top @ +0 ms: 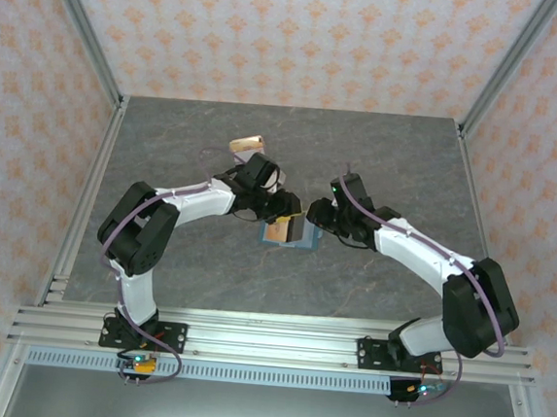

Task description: Take the credit cards out of the card holder

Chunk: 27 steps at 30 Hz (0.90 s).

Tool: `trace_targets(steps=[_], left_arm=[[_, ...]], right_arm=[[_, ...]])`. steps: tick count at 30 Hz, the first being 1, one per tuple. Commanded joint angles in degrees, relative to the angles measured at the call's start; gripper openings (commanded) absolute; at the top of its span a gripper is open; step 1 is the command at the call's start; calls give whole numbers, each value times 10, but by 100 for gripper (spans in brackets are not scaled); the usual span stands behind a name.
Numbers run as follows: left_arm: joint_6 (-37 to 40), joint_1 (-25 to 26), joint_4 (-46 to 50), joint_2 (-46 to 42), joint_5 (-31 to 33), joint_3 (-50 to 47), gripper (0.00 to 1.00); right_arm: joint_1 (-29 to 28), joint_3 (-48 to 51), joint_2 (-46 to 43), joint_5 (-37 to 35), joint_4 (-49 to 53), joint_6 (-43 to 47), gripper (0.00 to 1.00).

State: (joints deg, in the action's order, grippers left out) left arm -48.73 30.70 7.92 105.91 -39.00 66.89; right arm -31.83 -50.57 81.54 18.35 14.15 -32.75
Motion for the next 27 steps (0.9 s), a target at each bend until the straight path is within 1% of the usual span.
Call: trace_targets(steps=[1, 4, 7, 12, 15, 20, 27], left_arm=[[-21, 4, -40, 1, -9, -5, 42], [-20, 5, -28, 5, 6, -3, 42], [-1, 4, 25, 6, 40, 10, 40], [7, 5, 62, 19, 63, 19, 33], [7, 7, 64, 27, 61, 23, 32], [21, 16, 87, 55, 58, 45, 33], [25, 17, 93, 71, 58, 53, 33]], right_arm=[[0, -6, 5, 7, 4, 7, 35], [0, -7, 10, 8, 7, 9, 35], [-1, -15, 34, 18, 19, 13, 35], [-1, -28, 82, 40, 28, 15, 27], [-1, -32, 102, 43, 29, 14, 25], [-1, -40, 132, 41, 37, 20, 25], [-1, -45, 164, 54, 36, 24, 25]])
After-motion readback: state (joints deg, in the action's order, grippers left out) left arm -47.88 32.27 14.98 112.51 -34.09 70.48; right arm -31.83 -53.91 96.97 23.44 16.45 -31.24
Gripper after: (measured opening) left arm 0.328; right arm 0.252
